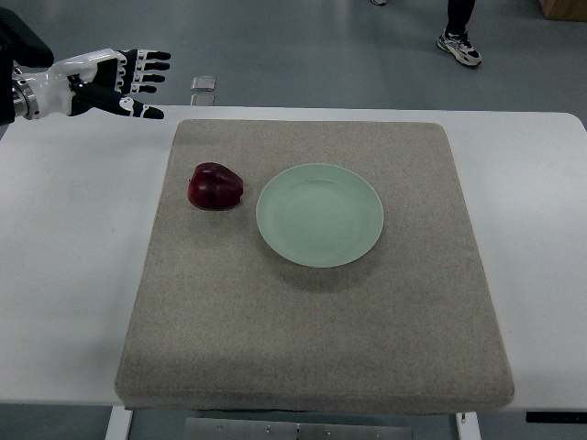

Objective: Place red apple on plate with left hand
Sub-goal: 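Extend the open left hand forward above the table toward the apple, then lower the left hand onto the red apple and close fingers around it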

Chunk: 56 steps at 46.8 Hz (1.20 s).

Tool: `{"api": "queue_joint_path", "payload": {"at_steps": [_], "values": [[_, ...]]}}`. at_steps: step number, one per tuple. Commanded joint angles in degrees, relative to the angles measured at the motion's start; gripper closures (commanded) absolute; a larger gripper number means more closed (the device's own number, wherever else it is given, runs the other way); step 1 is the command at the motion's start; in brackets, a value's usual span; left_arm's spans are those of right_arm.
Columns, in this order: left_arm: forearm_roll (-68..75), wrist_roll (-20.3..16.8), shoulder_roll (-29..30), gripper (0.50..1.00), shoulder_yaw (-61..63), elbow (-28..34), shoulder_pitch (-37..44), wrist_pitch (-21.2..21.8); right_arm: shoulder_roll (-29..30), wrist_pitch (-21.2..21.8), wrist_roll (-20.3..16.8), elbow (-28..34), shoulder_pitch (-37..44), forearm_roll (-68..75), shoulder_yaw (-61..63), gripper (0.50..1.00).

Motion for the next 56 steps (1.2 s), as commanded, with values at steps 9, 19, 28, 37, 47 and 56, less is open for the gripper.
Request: {"api": "queue_joint_path", "payload": {"at_steps": [9, 19, 28, 37, 47, 56], "values": [[20.3, -0.6, 4.4, 0.504, 0.0, -11.6, -0.4, 0.5, 0.0, 0.0, 0.0, 0.0, 0.0, 0.0, 0.0, 0.536], [30.5, -0.6, 4.7, 0.506, 1.9, -18.4, -0.1, 7.4, 0.0, 0.0, 0.0, 0.0, 0.0, 0.0, 0.0, 0.536], [43.0, -0.6, 1.1, 0.506, 3.5, -18.9, 0.0, 13.5, 0.0, 0.0, 0.0, 0.0, 0.0, 0.0, 0.0, 0.536], [44.2, -0.6, 0.5, 0.506, 3.6, -20.2, -0.2, 13.1, 0.0, 0.0, 0.0, 0.0, 0.0, 0.0, 0.0, 0.536], [44.3, -0.6, -1.0, 0.506, 5.3, -20.2, -0.1, 13.1, 0.0, 0.0, 0.0, 0.0, 0.0, 0.0, 0.0, 0.536], [44.6, -0.5, -3.0, 0.506, 5.7, -19.2, -0.1, 13.1, 0.0, 0.0, 0.0, 0.0, 0.0, 0.0, 0.0, 0.536]]}}
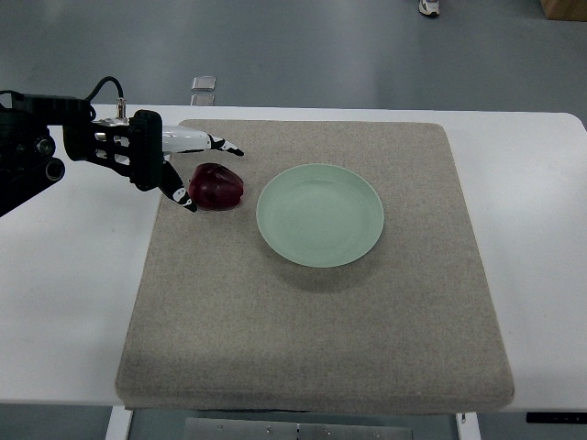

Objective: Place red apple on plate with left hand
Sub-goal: 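Lower the left hand onto the red apple and close fingers around it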

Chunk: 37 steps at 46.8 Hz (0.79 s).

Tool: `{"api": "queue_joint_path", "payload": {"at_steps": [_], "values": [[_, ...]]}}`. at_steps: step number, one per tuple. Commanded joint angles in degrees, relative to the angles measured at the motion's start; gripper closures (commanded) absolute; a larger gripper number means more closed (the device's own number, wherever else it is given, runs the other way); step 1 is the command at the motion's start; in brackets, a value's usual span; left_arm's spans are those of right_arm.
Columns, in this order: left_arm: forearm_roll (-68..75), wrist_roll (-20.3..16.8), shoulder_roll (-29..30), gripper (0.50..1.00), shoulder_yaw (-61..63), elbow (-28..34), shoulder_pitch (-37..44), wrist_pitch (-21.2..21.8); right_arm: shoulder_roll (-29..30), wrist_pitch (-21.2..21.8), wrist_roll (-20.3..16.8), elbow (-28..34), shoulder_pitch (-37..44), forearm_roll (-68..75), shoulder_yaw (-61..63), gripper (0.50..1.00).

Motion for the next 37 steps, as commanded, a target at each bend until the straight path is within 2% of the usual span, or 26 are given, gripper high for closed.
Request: {"api": "queue_joint_path", "payload": {"at_steps": [1, 13, 22, 30, 37], "values": [[0.3, 0.0, -0.9, 0.504, 0.1, 0.8, 0.0, 0.0, 0.0, 0.0, 0.0, 0.0, 0.0, 0.0, 0.0, 0.536], [2.2, 0.1, -2.2, 0.508, 0.8, 2.0, -0.1, 0.1, 0.0, 0.0, 0.0, 0.0, 0.0, 0.0, 0.0, 0.536], [2.8, 0.0, -3.7, 0.534, 0.8, 2.7, -0.2, 0.1, 0.0, 0.0, 0.0, 0.0, 0.0, 0.0, 0.0, 0.536], [2.9, -0.1, -3.7, 0.679, 1.0, 2.8, -0.1, 0.1, 0.0, 0.0, 0.0, 0.0, 0.0, 0.0, 0.0, 0.536], [4.3, -0.1, -3.7, 0.774, 0.9, 3.0, -0.2, 0.2, 0.0, 0.0, 0.0, 0.0, 0.0, 0.0, 0.0, 0.536]]}}
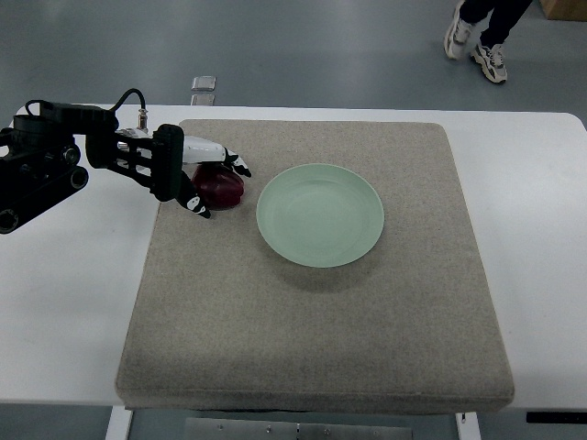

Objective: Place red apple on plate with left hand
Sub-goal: 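Lower the left hand onto the red apple and close fingers around it, then lift the held apple and carry it over the green plate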

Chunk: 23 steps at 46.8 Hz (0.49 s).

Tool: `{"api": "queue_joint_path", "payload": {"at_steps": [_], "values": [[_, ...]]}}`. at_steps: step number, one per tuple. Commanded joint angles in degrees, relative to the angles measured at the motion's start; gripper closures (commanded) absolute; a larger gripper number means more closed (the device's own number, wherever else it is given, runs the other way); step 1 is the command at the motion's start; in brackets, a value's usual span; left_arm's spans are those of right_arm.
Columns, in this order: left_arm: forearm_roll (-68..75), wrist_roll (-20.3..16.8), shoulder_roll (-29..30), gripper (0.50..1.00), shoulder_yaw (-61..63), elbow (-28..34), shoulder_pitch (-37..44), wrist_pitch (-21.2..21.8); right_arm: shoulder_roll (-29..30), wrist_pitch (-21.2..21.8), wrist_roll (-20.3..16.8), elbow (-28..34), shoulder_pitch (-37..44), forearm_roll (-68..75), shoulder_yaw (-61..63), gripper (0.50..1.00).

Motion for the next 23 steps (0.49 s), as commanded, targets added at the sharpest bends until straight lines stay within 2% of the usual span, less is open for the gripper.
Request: {"api": "queue_joint_path", "payload": {"at_steps": [1, 4, 7, 14, 18, 23], "values": [[1.1, 0.0, 0.0, 0.791, -0.1, 0.0, -0.1, 0.0, 0.0, 0.0, 0.0, 0.0, 0.0, 0.0, 0.0, 0.536], [1.3, 0.0, 0.1, 0.806, -0.1, 0.0, -0.1, 0.1, 0.0, 0.0, 0.0, 0.0, 0.0, 0.0, 0.0, 0.536], [1.3, 0.0, 0.4, 0.876, -0.1, 0.0, -0.3, 0.1, 0.0, 0.0, 0.0, 0.0, 0.0, 0.0, 0.0, 0.536], [1.2, -0.2, 1.8, 0.977, -0.8, -0.1, -1.7, 0.3, 0.0, 0.0, 0.0, 0.0, 0.0, 0.0, 0.0, 0.536], [0.9, -0.2, 2.5, 1.0, -1.0, -0.4, -2.8, 0.3, 0.0, 0.0, 0.0, 0.0, 0.0, 0.0, 0.0, 0.536], [0.4, -0.2, 2.6, 1.0, -1.0, -0.9, -4.3, 0.3, 0.0, 0.0, 0.0, 0.0, 0.0, 0.0, 0.0, 0.536]]}}
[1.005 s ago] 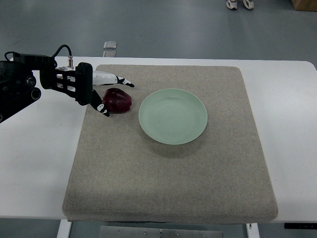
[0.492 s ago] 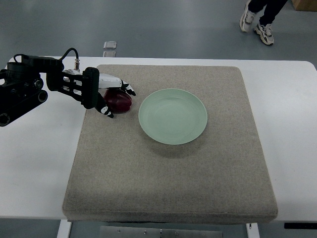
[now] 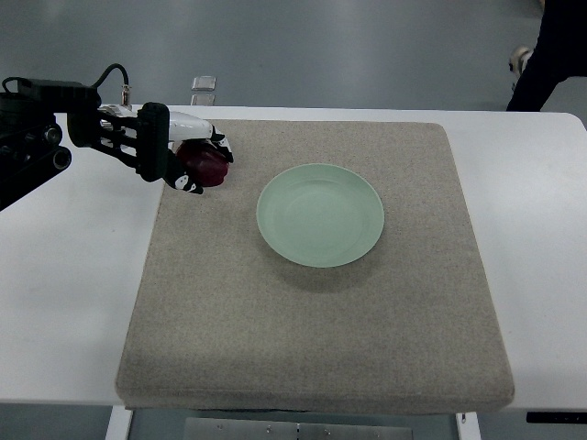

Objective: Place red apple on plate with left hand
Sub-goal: 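Lift the held apple and carry it over the green plate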

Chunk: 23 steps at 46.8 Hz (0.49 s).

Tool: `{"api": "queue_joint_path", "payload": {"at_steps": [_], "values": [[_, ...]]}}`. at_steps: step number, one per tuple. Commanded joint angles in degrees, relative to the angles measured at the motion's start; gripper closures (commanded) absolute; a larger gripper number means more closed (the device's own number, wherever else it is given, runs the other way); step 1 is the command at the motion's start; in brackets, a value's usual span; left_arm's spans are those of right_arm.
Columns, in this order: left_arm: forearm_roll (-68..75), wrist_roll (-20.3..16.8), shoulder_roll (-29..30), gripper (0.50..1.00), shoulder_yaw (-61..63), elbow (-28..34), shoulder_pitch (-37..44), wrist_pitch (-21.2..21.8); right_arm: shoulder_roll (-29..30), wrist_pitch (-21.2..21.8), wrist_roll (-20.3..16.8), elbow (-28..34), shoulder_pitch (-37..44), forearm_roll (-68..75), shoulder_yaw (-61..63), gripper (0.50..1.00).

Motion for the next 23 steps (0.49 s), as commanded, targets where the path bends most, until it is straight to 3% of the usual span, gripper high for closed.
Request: {"api": "queue_joint_path", "payload": {"at_steps": [1, 23], "values": [[-0.3, 0.0, 0.0, 1.0, 0.0, -0.4, -1.2, 0.1, 0.0, 0.0, 0.0, 0.0, 0.0, 0.0, 0.0, 0.536], [-0.8, 0.2, -9.2, 1.0, 0.7, -3.5, -3.7, -0.2, 0.0, 0.0, 0.0, 0.0, 0.0, 0.0, 0.0, 0.536]]}}
